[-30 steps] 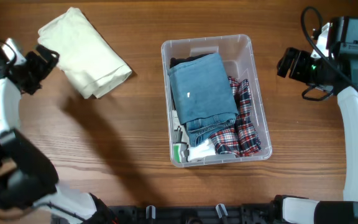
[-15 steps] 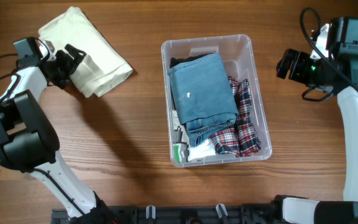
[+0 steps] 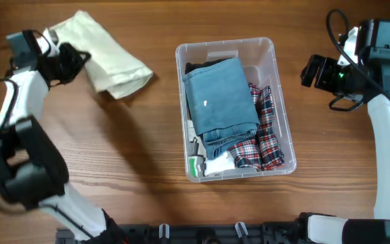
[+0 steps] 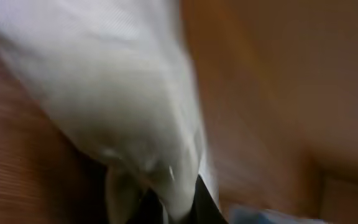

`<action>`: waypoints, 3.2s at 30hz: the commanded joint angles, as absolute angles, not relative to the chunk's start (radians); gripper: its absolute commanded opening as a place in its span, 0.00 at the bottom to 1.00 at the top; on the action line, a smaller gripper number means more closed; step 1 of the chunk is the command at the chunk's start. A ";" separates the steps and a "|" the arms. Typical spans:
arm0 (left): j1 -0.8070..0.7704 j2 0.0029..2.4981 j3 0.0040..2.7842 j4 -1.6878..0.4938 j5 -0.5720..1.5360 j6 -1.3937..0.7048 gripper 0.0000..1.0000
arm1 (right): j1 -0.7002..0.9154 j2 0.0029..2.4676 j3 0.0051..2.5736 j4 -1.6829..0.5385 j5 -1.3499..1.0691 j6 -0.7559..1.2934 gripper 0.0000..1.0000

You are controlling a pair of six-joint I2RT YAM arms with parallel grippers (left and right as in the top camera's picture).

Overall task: Pack container
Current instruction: 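Grasp the cream cloth with the left gripper and carry it into the bin, then press the cream cloth down into the bin and withdraw the left gripper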

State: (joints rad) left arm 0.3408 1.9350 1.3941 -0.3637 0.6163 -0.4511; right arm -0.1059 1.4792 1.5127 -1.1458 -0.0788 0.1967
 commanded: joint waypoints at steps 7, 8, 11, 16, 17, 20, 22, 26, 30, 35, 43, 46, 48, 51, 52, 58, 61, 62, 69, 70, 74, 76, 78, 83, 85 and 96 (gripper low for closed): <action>0.031 1.245 1.410 -0.583 0.592 -0.427 0.04 | -0.107 1.462 1.513 -1.138 -0.080 0.193 1.00; -0.035 1.215 1.410 -0.621 0.572 -0.424 0.04 | -0.111 1.462 1.513 -1.139 -0.080 0.195 1.00; -0.267 1.194 1.409 -0.722 0.522 -0.397 0.04 | -0.112 1.462 1.513 -1.143 -0.108 0.193 1.00; -0.583 1.276 1.409 -0.678 0.390 -0.397 0.04 | -0.112 1.462 1.512 -1.155 -0.114 0.193 1.00; -0.626 1.297 1.409 -0.657 0.390 -0.397 0.04 | -0.112 1.462 1.512 -1.156 -0.114 0.193 1.00; -0.716 1.364 1.409 -0.646 0.391 -0.397 0.04 | -0.112 1.462 1.512 -1.156 -0.114 0.193 1.00; -0.749 1.406 1.409 -0.641 0.391 -0.397 0.04 | -0.112 1.462 1.513 -1.156 -0.114 0.193 1.00; -0.790 1.472 1.409 -0.598 0.395 -0.369 0.04 | -0.112 1.462 1.513 -1.156 -0.114 0.193 1.00; -0.807 1.504 1.409 -0.589 0.395 -0.344 0.04 | -0.113 1.462 1.513 -1.141 -0.086 0.209 1.00; -0.807 1.538 1.409 -0.578 0.411 -0.233 0.04 | -0.159 1.462 1.512 -1.153 -0.023 0.265 1.00; -0.802 1.536 1.410 -0.442 0.413 -0.178 0.04 | -0.159 1.462 1.512 -1.158 -0.024 0.265 1.00; -0.784 1.537 1.409 -0.440 0.399 -0.165 0.04 | -0.159 1.462 1.512 -1.161 -0.024 0.264 1.00; -0.781 1.538 1.409 -0.458 0.398 -0.165 0.04 | -0.159 1.462 1.512 -1.162 -0.024 0.264 1.00; -0.781 1.539 1.409 -0.473 0.357 -0.166 0.04 | -0.159 1.462 1.512 -1.165 -0.024 0.264 1.00; -0.781 1.540 1.409 -0.472 0.357 -0.168 0.04 | -0.159 1.462 1.512 -1.166 -0.024 0.264 1.00; -0.781 1.541 1.409 -0.476 0.314 -0.172 0.15 | -0.159 1.462 1.512 -1.166 -0.024 0.262 1.00; -0.758 1.538 1.409 -0.543 0.227 -0.209 1.00 | -0.159 1.462 1.512 -1.169 -0.025 0.262 1.00; -0.736 1.533 1.409 -0.587 0.206 -0.247 1.00 | -0.159 1.462 1.512 -1.168 -0.027 0.262 1.00; -0.648 1.453 1.461 -0.714 0.113 -0.156 1.00 | -0.159 1.462 1.512 -1.167 -0.035 0.262 1.00; -0.661 1.453 1.472 -0.714 0.070 -0.120 0.92 | -0.159 1.462 1.512 -1.167 -0.035 0.262 1.00; -0.696 1.522 1.472 -0.799 0.050 -0.112 0.04 | -0.159 1.462 1.512 -1.161 -0.035 0.264 1.00; -0.729 1.618 1.472 -0.846 0.083 -0.112 0.04 | -0.185 1.462 1.512 -1.144 -0.030 0.316 1.00; -0.759 1.729 1.472 -0.854 0.090 -0.112 0.04 | -0.241 1.466 1.512 -1.146 -0.033 0.340 1.00; -0.793 2.058 1.472 -0.825 0.229 -0.129 0.04 | -0.261 1.483 1.491 -1.153 -0.054 0.311 1.00; -0.793 2.114 1.472 -0.839 0.228 -0.138 0.04 | -0.261 1.483 1.462 -1.134 -0.065 0.310 1.00; -0.638 1.786 1.474 -0.923 0.129 -0.135 0.20 | -0.261 1.483 1.399 -1.202 -0.125 0.290 0.96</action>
